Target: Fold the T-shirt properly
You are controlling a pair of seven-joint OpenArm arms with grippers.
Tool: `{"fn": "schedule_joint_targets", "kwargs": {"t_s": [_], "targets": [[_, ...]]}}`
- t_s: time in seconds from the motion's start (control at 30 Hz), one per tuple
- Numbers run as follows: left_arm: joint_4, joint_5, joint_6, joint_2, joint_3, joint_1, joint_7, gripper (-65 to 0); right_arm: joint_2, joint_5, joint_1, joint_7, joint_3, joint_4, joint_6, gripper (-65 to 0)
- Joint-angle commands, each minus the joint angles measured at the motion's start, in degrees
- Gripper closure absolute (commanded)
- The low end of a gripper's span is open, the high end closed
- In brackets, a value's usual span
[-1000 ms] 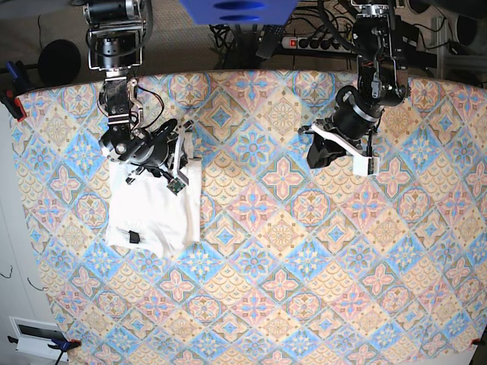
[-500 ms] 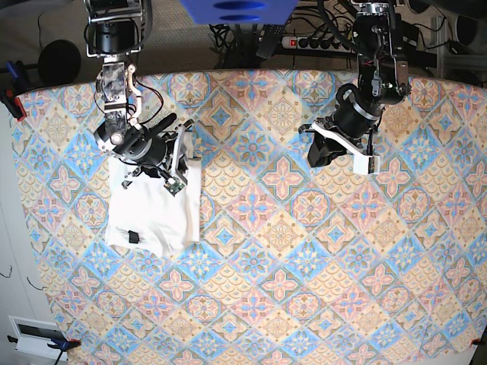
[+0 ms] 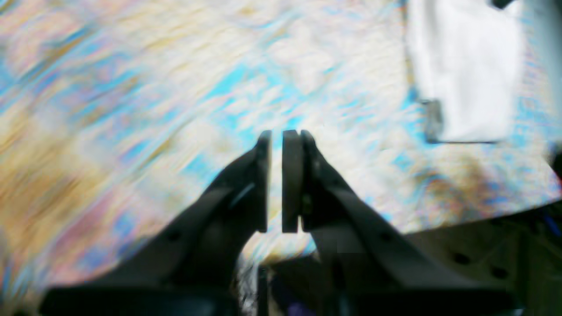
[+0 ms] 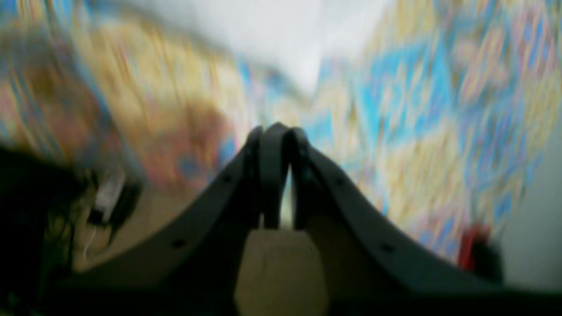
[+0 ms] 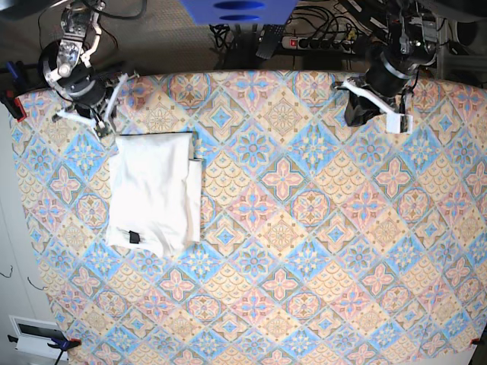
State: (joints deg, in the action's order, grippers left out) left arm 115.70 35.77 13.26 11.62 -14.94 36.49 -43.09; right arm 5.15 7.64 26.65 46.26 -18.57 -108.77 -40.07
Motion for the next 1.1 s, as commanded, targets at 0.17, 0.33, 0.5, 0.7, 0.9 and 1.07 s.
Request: {"fn": "schedule_joint_targets", "kwargs": {"t_s": [0.17, 0.33, 0.5, 0.7, 0.9, 1.07], "targets": [[1.09, 0.67, 0.59, 0.3, -4.62, 7.16, 1.38, -2.5, 0.44, -0.74, 4.42, -1.56, -6.44, -1.08, 0.07, -2.9], [1.09, 0.23, 0.59, 0.3, -8.67, 13.22, 1.55, -2.0, 0.44, -11.02, 9.87, -1.56, -11.98, 0.51, 0.07, -1.1], [0.83, -2.67, 0.59, 0.38, -8.75, 17.09, 1.64, -0.1, 0.52, -15.16, 13.13, -1.64, -15.67, 6.66, 0.07, -1.1], [-4.97, -9.44, 0.59, 0.21, -8.58, 17.8, 1.64, 0.0, 0.52, -15.16, 13.92, -1.73, -16.03, 18.27, 0.07, -1.1], [-18.25, -10.41, 0.59, 0.12, -8.31, 14.1, 1.82, 0.0, 2.63, -15.07, 13.48, -10.79, -15.15, 34.35, 0.07, -1.1], [-28.1, -10.49, 0.68, 0.12, -7.87, 9.0, 1.99, 0.0, 5.97, -15.07, 9.52, -15.8, -10.05, 48.24, 0.07, -1.1]]}}
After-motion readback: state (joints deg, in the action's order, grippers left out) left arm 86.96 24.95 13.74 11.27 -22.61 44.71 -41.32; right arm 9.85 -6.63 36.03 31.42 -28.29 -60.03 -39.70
